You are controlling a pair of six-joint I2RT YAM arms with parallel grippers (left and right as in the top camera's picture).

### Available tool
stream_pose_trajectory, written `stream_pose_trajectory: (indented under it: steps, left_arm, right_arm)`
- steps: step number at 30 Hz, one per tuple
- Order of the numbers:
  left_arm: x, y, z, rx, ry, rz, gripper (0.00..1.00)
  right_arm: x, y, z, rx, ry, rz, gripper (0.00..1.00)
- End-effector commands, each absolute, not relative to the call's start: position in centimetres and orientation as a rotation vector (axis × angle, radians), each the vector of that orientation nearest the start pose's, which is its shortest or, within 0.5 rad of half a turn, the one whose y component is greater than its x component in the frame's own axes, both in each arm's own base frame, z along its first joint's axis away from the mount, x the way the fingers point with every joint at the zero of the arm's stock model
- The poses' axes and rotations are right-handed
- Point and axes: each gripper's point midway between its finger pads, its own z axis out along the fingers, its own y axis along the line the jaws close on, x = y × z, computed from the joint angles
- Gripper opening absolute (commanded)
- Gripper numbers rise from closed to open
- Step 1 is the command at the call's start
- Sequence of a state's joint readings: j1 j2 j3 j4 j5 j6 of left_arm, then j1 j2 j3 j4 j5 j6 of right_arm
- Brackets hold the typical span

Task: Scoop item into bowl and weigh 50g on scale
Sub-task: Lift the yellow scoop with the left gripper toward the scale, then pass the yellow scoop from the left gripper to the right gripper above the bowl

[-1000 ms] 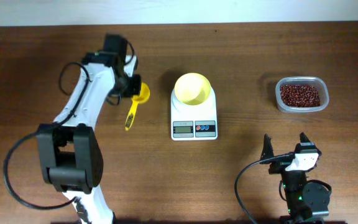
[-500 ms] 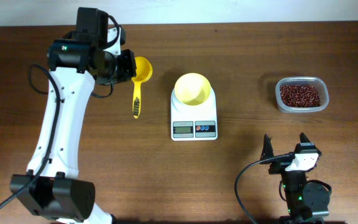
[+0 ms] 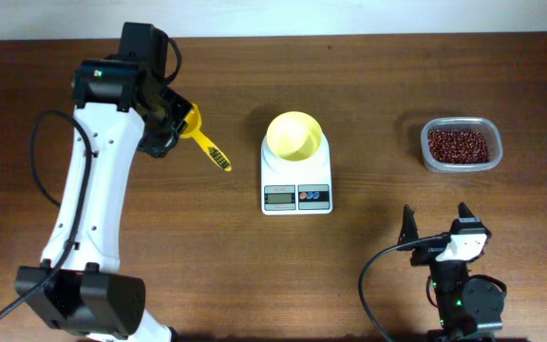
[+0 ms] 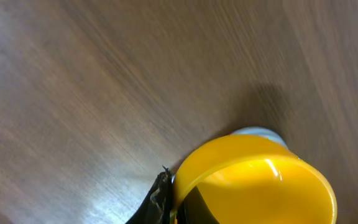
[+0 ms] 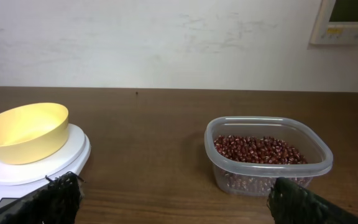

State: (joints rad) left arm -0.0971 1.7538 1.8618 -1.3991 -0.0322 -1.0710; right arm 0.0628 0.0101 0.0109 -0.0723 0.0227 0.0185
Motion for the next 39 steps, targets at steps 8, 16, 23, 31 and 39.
stream_pose_trajectory:
  steps: [8, 16, 23, 31, 39]
  left_arm:
    - [37.0, -2.3, 23.1, -1.538, 2.409, -0.174, 0.00]
    - [37.9, -2.4, 23.4, -1.572, 2.350, -0.217, 0.00]
    - [37.9, -2.4, 23.4, -1.583, 2.343, -0.219, 0.00]
    - [37.8, -3.1, 23.3, -1.760, 2.259, -0.288, 0.00]
    - [37.5, -8.7, 22.4, -1.957, 2.122, -0.324, 0.00]
  right_arm:
    - [23.1, 1.0, 22.5, 0.024, 1.623, 0.073, 0.99]
    - [27.0, 2.0, 26.8, -0.015, 1.935, 0.091, 0.99]
    - [33.4, 9.8, 26.4, -0.261, 2.165, 0.561, 0.99]
    - [34.9, 17.8, 26.7, -0.407, 2.031, 1.383, 0.99]
    - [36.1, 21.7, 23.8, -0.110, 2.213, 1.632, 0.99]
